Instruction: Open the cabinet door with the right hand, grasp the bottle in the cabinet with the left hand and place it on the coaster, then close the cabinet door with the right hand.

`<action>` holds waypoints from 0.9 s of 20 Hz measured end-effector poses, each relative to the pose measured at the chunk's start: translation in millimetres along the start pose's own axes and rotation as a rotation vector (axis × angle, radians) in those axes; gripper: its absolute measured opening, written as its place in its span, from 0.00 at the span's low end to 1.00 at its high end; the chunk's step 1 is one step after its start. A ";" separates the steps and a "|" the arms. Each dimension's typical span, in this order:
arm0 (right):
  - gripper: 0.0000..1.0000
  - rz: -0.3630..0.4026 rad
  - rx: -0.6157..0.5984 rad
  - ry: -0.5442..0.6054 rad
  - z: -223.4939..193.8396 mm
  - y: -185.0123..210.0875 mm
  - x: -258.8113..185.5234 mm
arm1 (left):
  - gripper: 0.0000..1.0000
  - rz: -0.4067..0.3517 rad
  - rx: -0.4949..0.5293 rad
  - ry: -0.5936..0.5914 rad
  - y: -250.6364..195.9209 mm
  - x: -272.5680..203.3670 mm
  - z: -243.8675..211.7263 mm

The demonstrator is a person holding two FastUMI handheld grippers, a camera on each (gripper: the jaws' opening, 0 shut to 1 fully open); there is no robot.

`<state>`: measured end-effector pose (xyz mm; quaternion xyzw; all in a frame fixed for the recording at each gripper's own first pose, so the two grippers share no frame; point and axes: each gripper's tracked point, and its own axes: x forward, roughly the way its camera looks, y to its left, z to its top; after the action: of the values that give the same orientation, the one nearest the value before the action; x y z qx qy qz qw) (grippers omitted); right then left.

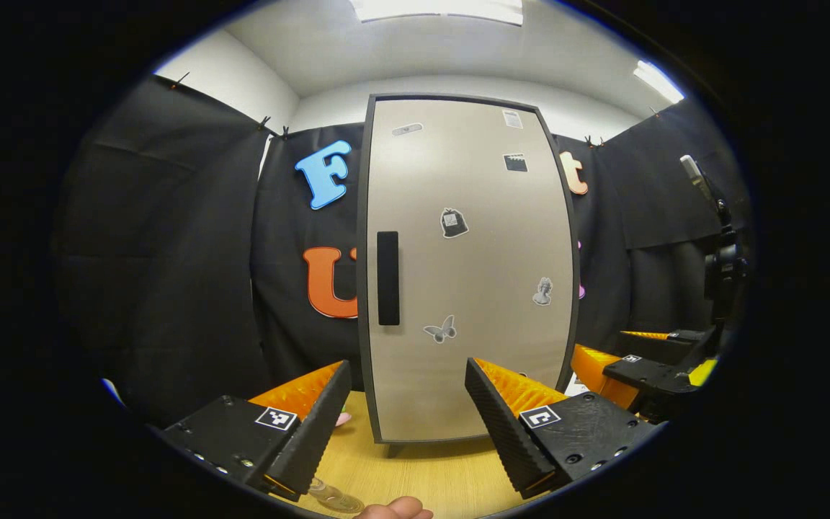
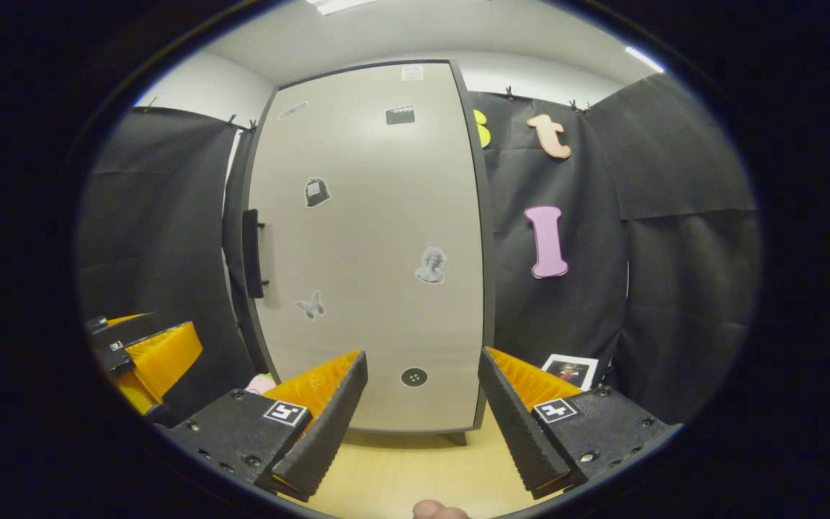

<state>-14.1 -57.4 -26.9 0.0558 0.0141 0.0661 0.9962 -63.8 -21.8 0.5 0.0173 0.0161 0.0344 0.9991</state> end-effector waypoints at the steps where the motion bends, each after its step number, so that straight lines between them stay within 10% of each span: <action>1: 0.99 0.004 -0.004 -0.002 -0.2 1.1 0.0 | 0.96 -0.002 0.003 0.001 -1.0 -0.2 -0.2; 18: 0.99 0.023 0.005 0.070 -21.8 6.7 9.4 | 0.96 0.022 0.001 0.030 7.8 -0.1 -12.4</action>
<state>-6.4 -47.2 -48.0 0.0563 0.0485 0.0793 0.9941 -64.9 -13.6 -11.5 0.0177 0.0309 0.0454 0.9983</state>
